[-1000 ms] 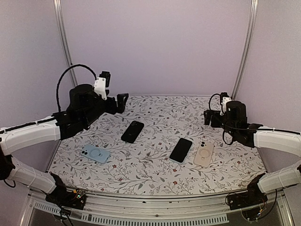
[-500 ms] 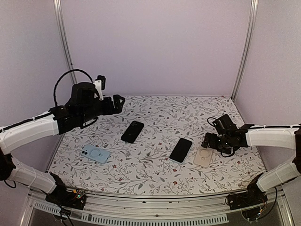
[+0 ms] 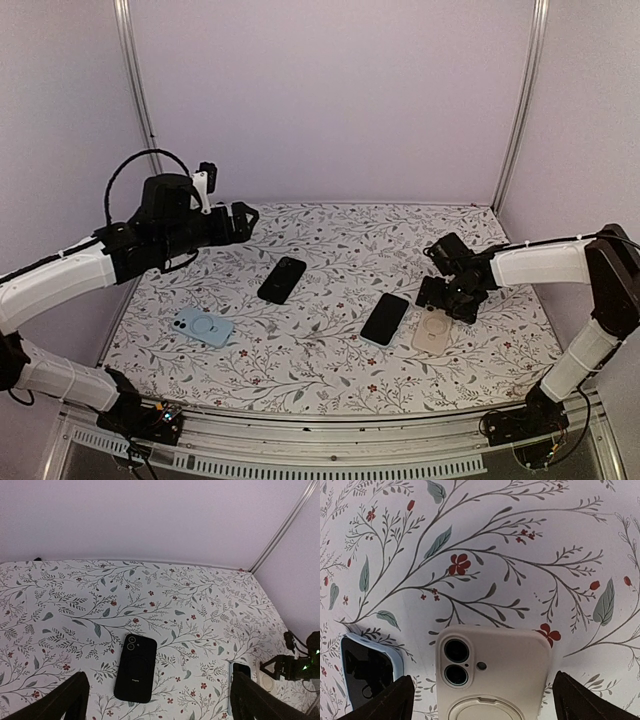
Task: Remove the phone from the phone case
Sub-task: Pick up the phone with the phone case at the center of the board.
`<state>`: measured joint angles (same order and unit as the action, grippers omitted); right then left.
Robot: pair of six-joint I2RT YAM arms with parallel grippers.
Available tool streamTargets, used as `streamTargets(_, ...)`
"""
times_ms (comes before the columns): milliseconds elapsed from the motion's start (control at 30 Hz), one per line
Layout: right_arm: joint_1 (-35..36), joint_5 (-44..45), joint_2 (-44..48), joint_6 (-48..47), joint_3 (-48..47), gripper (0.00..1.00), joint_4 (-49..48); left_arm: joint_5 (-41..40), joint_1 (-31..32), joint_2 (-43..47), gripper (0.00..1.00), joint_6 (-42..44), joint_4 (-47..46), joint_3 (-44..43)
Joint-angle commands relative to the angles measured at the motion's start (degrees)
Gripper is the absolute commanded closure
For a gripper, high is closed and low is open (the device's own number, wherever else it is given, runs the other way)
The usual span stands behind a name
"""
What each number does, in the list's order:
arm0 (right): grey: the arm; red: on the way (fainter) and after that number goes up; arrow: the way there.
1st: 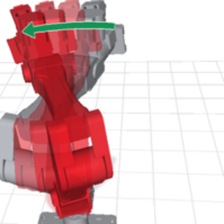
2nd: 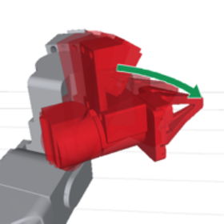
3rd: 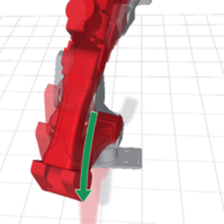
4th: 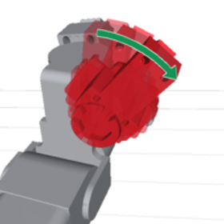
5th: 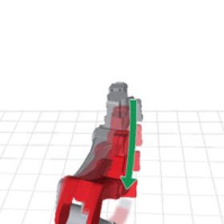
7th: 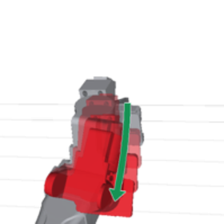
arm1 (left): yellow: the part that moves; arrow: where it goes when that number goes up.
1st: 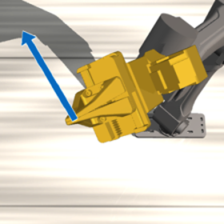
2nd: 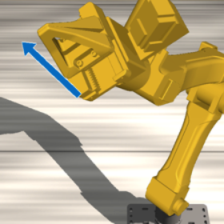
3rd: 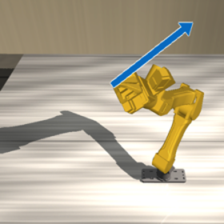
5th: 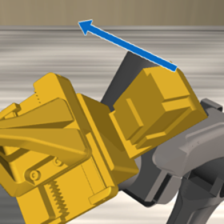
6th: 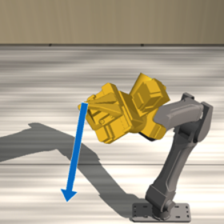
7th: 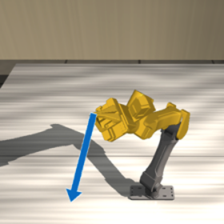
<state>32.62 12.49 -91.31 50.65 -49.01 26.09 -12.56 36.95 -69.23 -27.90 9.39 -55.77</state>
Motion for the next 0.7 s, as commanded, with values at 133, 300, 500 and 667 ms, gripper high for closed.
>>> streamTargets(133, 1.18, 5.22, -7.14, 2.97, -5.87, 0.01, 8.5, 2.71, -0.47, 3.31, 0.01, 0.48, -1.07, 2.09)
streamTargets(300, 1.28, 5.71, -11.47, 0.35, -10.38, 0.01, 9.62, 2.63, -0.47, 3.27, 0.01, 0.77, -1.18, 2.06)
streamTargets(500, 4.07, 8.28, -16.67, -0.05, -14.96, 0.06, 12.85, 2.92, -0.5, 2.59, 0.01, 1.48, -0.77, 1.08)
streamTargets(667, 4.6, 4.05, -14.66, 0.9, -9.96, 0.11, 9.22, 5.34, -0.55, 1.61, 0.01, 0.42, -0.51, -0.28)
